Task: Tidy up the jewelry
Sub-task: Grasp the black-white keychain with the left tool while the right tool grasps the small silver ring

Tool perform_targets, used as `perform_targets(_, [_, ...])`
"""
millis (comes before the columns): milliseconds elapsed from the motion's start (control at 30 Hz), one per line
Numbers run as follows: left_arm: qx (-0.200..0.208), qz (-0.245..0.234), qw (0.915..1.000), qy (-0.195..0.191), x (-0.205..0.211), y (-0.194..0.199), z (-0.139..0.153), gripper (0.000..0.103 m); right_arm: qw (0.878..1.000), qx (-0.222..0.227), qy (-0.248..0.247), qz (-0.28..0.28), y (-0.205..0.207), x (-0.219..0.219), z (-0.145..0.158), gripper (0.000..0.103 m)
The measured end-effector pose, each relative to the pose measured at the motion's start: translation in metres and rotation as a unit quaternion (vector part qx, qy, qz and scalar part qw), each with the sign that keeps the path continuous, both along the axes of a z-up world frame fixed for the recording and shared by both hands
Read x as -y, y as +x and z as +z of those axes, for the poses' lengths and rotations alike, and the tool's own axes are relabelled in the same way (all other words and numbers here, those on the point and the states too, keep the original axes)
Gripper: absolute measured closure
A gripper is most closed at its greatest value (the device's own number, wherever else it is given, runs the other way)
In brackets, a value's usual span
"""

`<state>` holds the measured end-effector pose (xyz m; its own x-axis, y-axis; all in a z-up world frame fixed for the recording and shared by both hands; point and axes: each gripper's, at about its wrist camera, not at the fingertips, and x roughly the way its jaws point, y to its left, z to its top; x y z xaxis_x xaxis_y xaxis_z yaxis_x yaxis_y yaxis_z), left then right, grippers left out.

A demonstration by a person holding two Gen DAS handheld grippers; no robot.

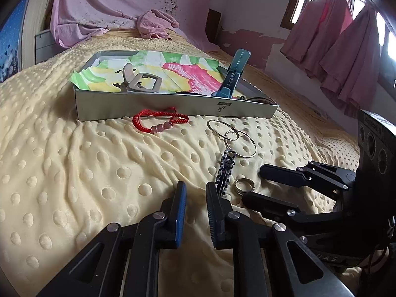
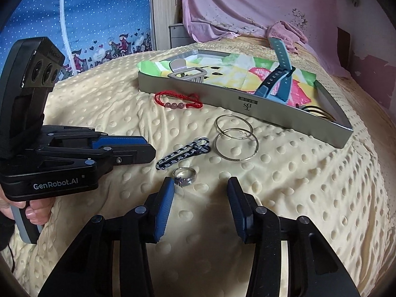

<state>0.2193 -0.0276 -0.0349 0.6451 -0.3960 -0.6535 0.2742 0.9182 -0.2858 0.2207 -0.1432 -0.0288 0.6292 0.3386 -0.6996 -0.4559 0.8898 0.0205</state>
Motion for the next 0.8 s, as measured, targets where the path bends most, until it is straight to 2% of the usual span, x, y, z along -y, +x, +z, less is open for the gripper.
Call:
perform_targets(400, [0.003,-0.034,0.9994,-0.011,0.013,0.008,0.0,0.088,0.999,0.001,0.013,-0.03,0.016,0.012,-0.001,0.079])
perform_targets(800, [-0.012,-0.058,0.9983,0.004,0.031,0.019,-0.003,0.088,0.998,-0.01,0.03,-0.052,0.026,0.026,-0.005,0.082])
